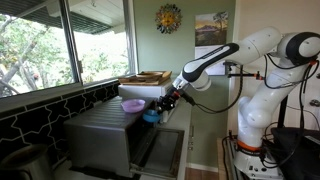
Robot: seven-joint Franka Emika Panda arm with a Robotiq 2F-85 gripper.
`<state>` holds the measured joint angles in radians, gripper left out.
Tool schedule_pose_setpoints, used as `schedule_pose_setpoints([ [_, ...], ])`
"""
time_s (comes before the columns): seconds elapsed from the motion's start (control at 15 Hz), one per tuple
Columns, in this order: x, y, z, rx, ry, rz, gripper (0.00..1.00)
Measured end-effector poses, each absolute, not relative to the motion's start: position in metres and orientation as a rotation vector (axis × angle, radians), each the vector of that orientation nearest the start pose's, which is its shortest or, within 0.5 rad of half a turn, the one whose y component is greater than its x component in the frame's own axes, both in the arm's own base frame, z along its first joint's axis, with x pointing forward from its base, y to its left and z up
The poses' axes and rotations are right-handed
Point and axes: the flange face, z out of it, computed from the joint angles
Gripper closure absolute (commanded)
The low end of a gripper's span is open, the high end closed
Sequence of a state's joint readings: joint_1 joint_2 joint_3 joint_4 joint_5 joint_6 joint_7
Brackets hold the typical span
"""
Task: Take the bowls out of the oven and stack them on top of the oven
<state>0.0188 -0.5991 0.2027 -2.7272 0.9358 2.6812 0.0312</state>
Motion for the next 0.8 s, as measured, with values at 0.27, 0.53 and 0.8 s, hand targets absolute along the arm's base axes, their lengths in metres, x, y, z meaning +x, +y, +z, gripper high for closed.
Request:
schedule_pose_setpoints([
  [0.27, 0.381, 0.058, 0.453, -2.421, 0.65, -0.62, 0.99],
  [0.53, 0.383, 0.036, 0.471, -2.493, 0.563, -0.64, 0.99],
  [0.8, 0.374, 0.013, 0.49, -2.564, 0.419, -0.517, 0.99],
])
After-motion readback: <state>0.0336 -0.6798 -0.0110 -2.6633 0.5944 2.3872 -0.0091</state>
